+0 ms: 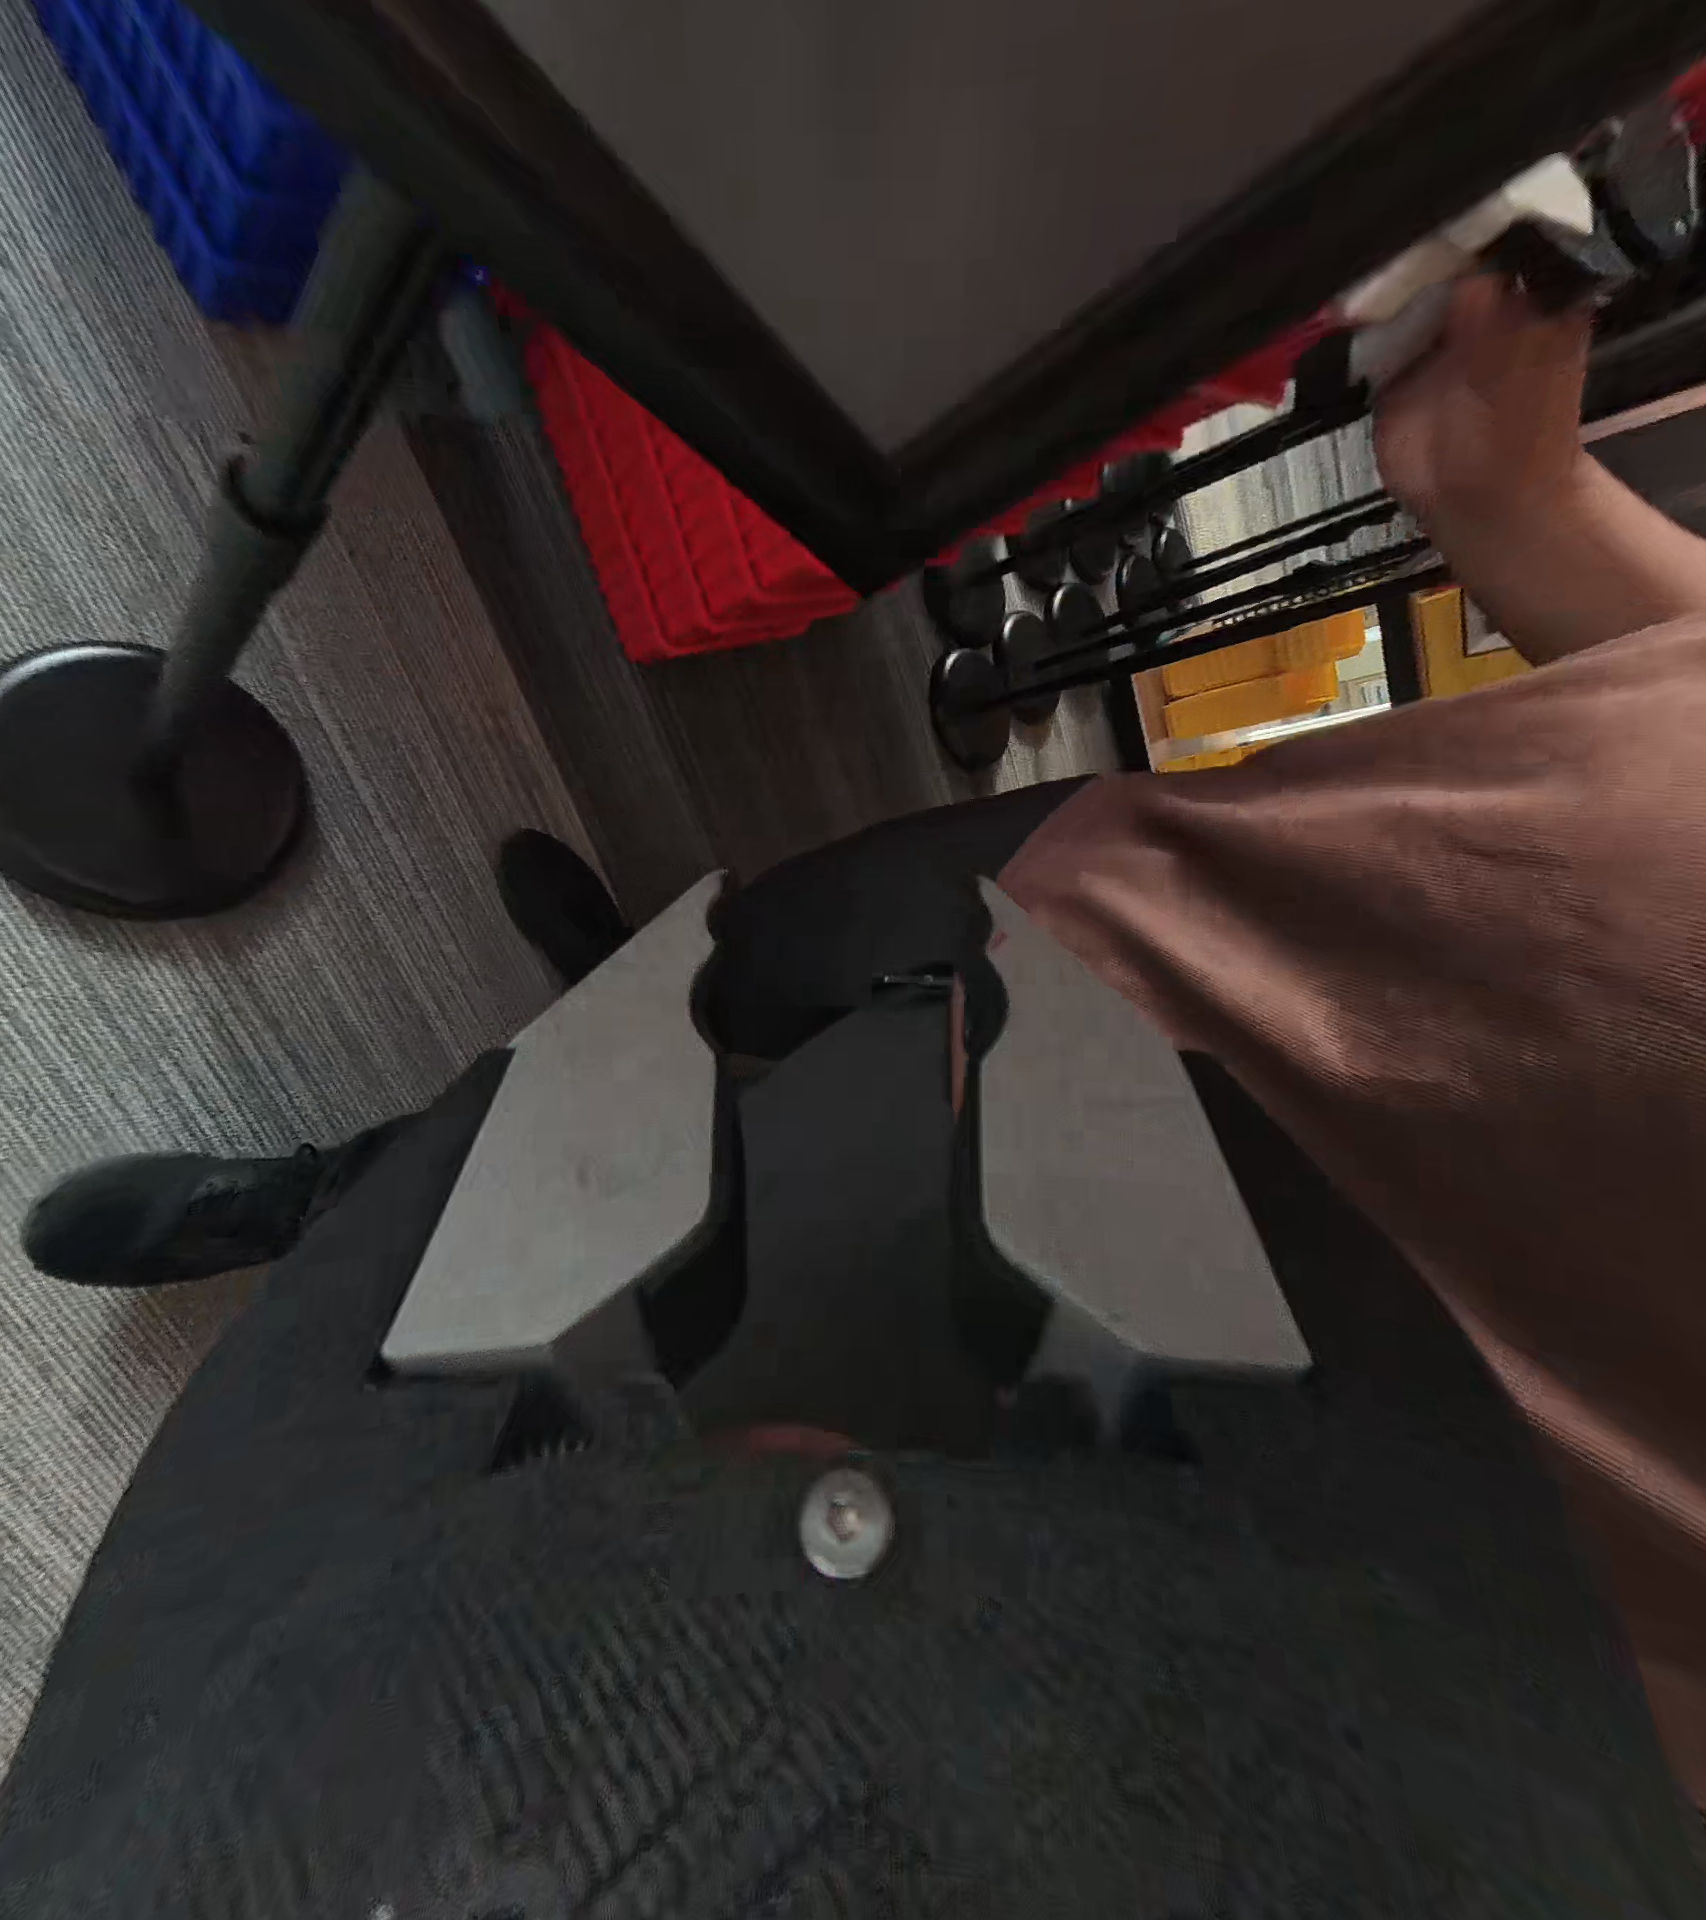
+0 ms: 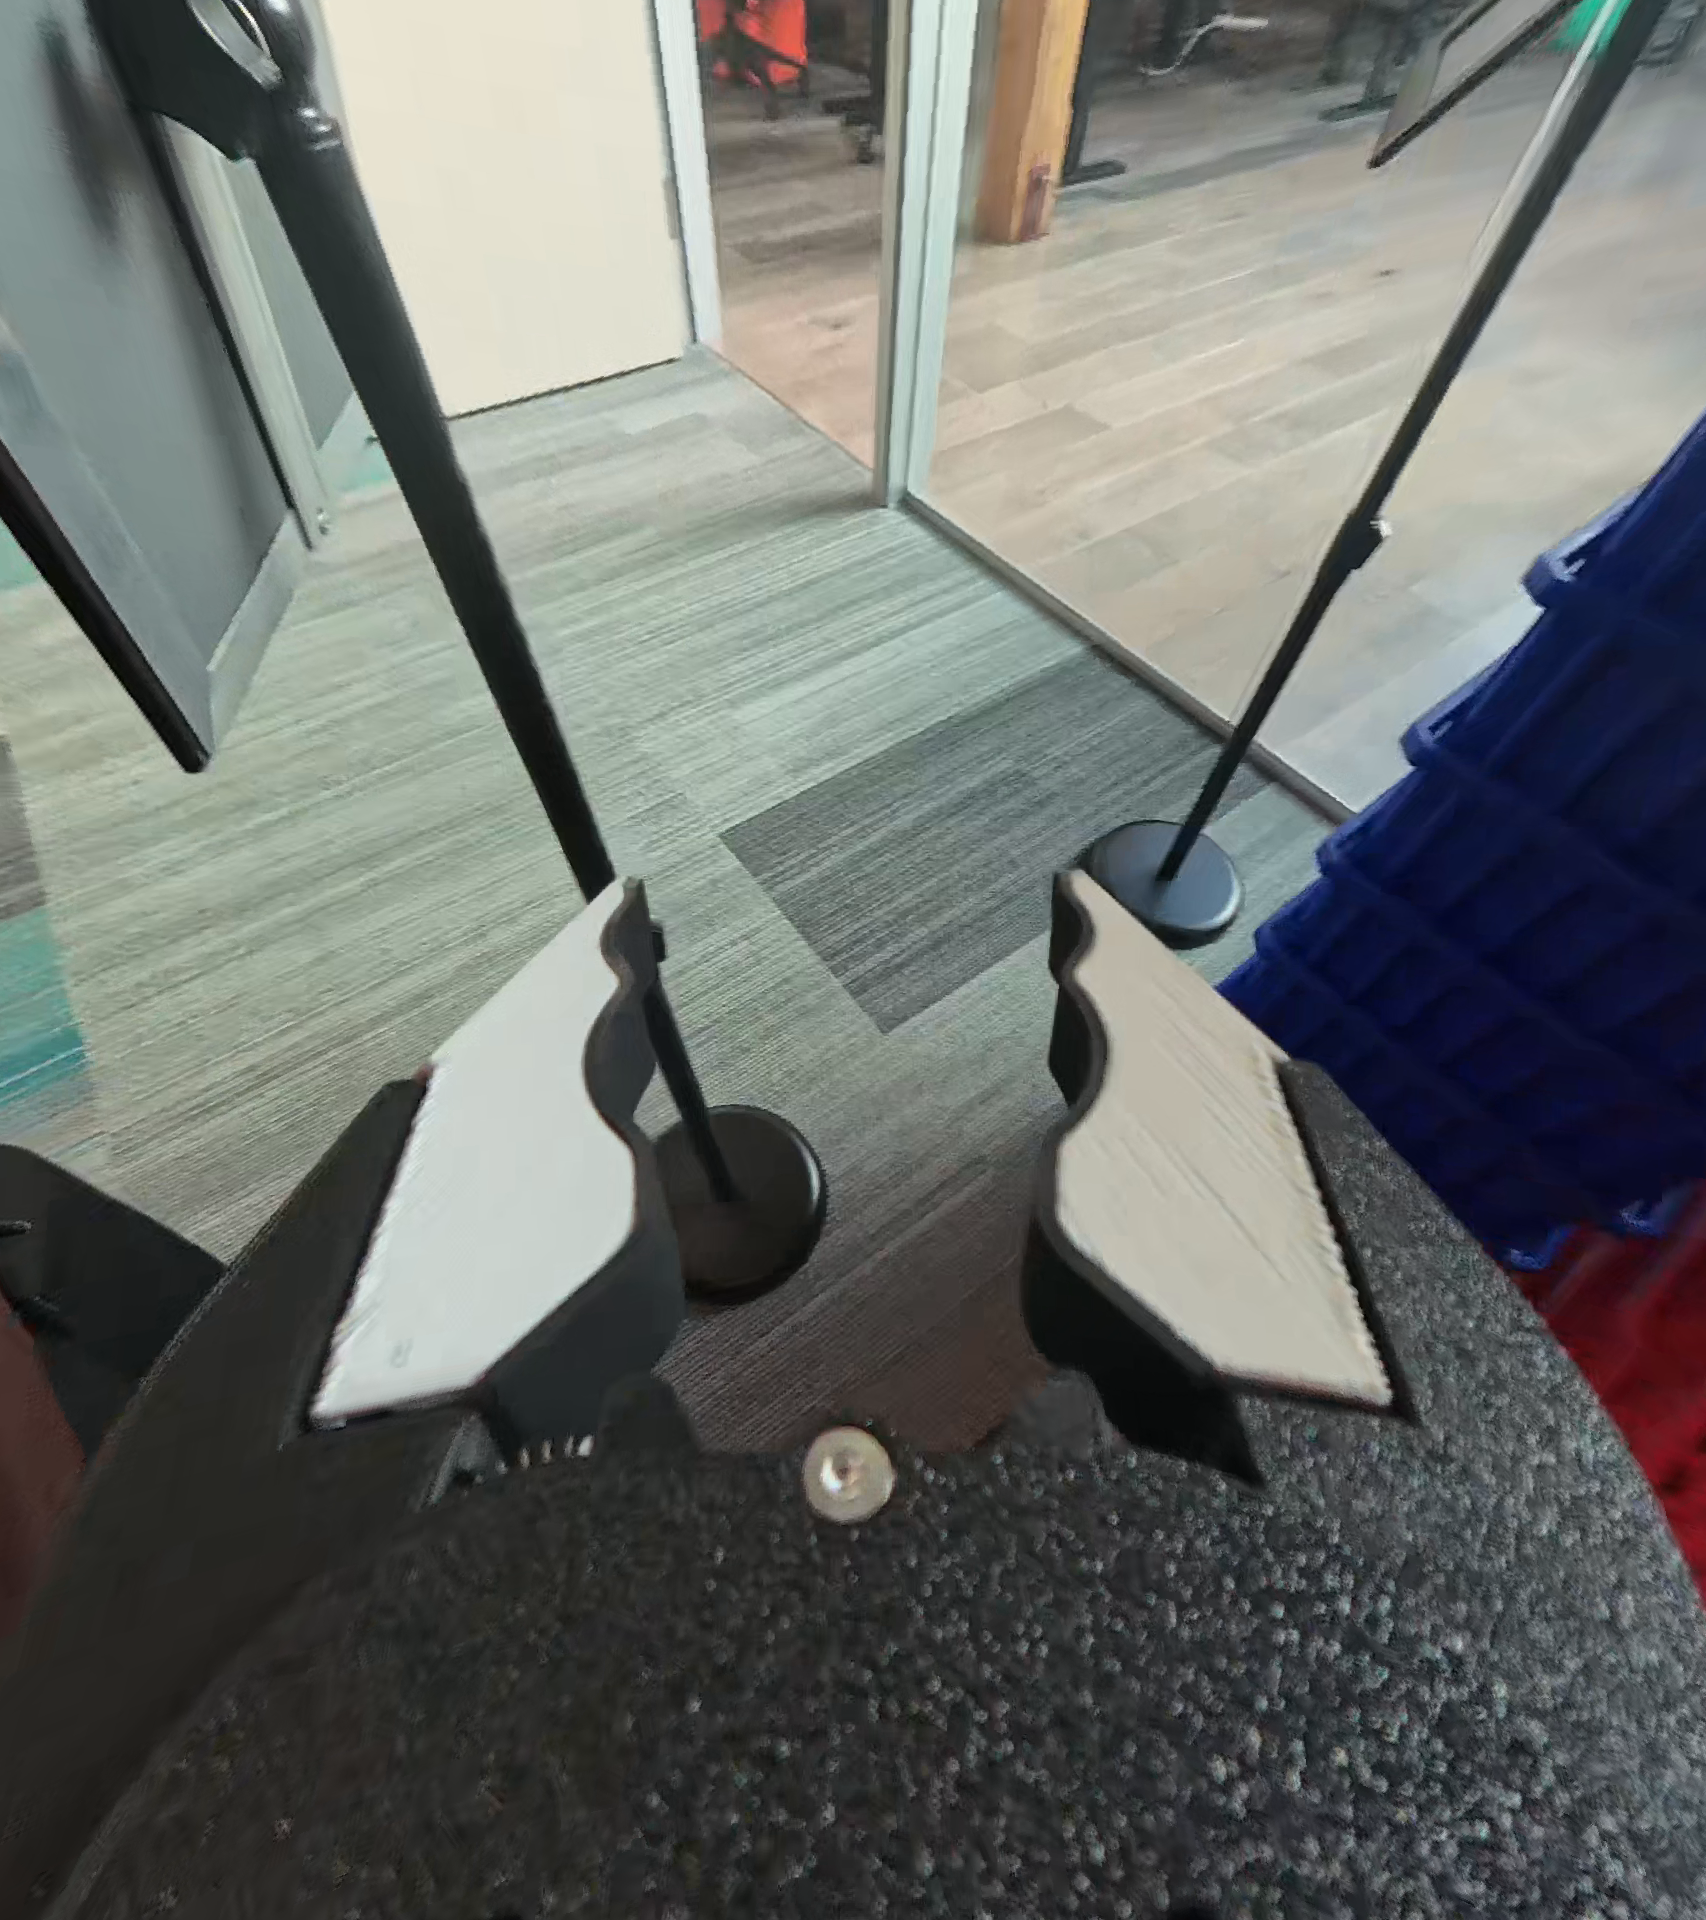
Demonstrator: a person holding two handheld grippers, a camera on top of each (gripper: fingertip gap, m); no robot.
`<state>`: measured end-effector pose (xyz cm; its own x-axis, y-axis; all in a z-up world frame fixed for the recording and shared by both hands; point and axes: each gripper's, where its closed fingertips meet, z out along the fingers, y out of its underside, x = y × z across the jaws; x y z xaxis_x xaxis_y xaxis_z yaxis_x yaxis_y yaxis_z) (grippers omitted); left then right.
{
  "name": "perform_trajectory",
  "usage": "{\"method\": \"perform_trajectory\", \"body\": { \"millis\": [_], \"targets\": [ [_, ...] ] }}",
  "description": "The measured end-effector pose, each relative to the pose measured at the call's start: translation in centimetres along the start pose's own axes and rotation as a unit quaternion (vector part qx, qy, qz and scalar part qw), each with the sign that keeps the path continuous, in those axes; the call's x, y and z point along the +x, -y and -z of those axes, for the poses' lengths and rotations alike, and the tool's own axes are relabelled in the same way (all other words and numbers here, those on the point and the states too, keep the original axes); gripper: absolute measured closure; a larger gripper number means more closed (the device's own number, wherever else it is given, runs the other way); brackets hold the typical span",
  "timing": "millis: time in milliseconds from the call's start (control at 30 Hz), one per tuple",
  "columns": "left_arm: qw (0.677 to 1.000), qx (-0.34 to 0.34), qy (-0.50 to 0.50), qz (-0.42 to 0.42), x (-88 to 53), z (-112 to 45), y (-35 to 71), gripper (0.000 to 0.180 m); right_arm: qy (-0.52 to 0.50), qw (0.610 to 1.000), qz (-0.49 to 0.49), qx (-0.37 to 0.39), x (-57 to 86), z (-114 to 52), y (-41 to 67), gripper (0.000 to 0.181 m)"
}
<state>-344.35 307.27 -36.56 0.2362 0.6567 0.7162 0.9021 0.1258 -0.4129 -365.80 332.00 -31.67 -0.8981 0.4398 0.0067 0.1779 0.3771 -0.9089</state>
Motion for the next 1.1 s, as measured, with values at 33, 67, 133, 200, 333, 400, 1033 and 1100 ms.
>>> {"method": "perform_trajectory", "body": {
  "millis": [33,67,133,200,333,400,1033,1100],
  "targets": [
    [1.0,-0.003,-0.003,-0.003,1.2,-0.9,-1.1,0.138,0.027,1.0,-0.003,-0.007,-0.6,-0.3,0.0,0.108],
    [1.0,-0.011,-0.002,-0.009,2.1,-1.9,-2.4,0.138,0.053,0.999,0.001,-0.015,-1.2,-0.6,0.0,0.109],
    [0.999,-0.031,0.018,-0.012,2.9,-3.6,-5.4,0.138,0.099,0.995,0.004,-0.03,-2.7,-1.3,-0.4,0.113],
    [0.999,-0.029,0.019,-0.001,4.1,-5.0,-8.1,0.139,0.142,0.988,-0.031,-0.047,-4.3,-1.8,-1.0,0.119],
    [1.0,0.001,0.015,0.016,6.1,-7.5,-13.4,0.142,0.193,0.972,-0.11,-0.078,-7.3,-2.2,-2.5,0.122],
    [0.999,0.018,0.004,0.041,6.5,-9.1,-16.3,0.142,0.197,0.968,-0.127,-0.089,-8.5,-2.2,-3.3,0.12],
    [0.961,0.1,0.11,0.232,2.4,-18.1,-11.8,0.152,0.401,0.893,-0.026,-0.201,-5.1,-20.8,-12.4,0.158],
    [0.939,0.14,0.113,0.295,2.2,-19.0,-9.9,0.151,0.433,0.875,0.005,-0.216,-4.5,-22.1,-12.9,0.166]
  ]
}}
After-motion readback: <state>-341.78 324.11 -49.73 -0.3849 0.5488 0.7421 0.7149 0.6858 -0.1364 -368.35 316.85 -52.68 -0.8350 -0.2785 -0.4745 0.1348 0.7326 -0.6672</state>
